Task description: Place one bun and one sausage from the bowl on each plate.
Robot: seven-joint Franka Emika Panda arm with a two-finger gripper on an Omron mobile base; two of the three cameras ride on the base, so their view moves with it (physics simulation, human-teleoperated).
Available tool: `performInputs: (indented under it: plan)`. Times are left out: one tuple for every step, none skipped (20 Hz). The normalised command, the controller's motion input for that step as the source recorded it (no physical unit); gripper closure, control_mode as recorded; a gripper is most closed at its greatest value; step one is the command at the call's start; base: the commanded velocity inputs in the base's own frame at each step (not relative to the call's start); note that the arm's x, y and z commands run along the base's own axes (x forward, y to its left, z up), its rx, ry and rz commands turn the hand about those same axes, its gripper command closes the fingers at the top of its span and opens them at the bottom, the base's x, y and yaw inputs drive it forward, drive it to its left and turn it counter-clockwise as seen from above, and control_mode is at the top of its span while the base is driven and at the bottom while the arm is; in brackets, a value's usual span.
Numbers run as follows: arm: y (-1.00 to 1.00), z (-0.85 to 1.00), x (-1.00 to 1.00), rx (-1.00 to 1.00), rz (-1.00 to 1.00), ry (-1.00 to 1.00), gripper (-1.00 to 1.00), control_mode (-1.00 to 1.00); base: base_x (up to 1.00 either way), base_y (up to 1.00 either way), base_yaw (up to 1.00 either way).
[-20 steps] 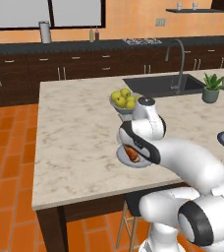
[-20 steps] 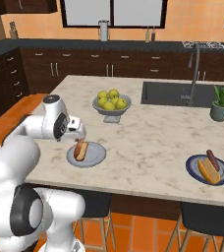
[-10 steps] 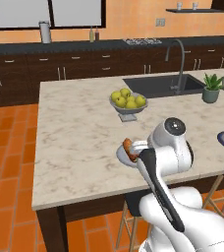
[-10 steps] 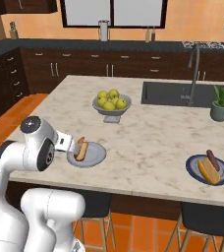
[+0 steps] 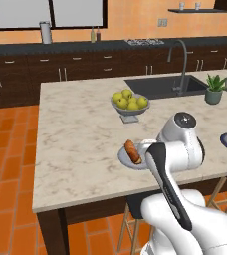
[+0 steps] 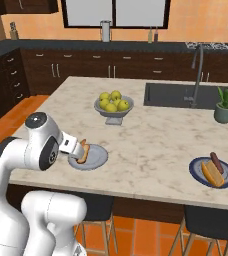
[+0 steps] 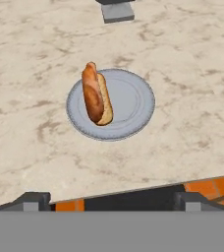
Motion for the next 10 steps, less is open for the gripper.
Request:
performInputs:
  plan:
    - [0.0,0.0,-0.05,0.0,0.0,0.0,-1.0,-1.0,0.0,0.0,0.0]
    - [0.0,0.0,-0.21,0.0,0.0,0.0,-1.0,-1.0,0.0,0.0,0.0]
    - [-0.01,-0.02,-0.55,0.0,0.0,0.0,-1.0,-1.0,0.0,0.0,0.0]
    - [0.0,0.0,0.0,0.0,0.0,0.0,-1.0,1.0,-0.49,-0.25,-0.03]
    - [0.0,0.0,0.0,0.0,0.0,0.0,-1.0,1.0,-0.23,-0.55,-0.06]
    - [0.0,0.0,0.0,0.0,0.0,0.0,-1.0,1.0,-0.06,-0.74,-0.06]
    - [0.0,0.0,0.0,0.0,0.0,0.0,-1.0,1.0,-0.15,-0.92,-0.05]
    - [0.0,0.0,0.0,0.0,0.0,0.0,-1.0,1.0,-0.22,-1.0,-0.07]
    - [0.0,0.0,0.0,0.0,0.0,0.0,-1.0,1.0,-0.21,-1.0,-0.05]
    - [0.0,0.0,0.0,0.0,0.0,0.0,-1.0,1.0,-0.16,-1.0,-0.05]
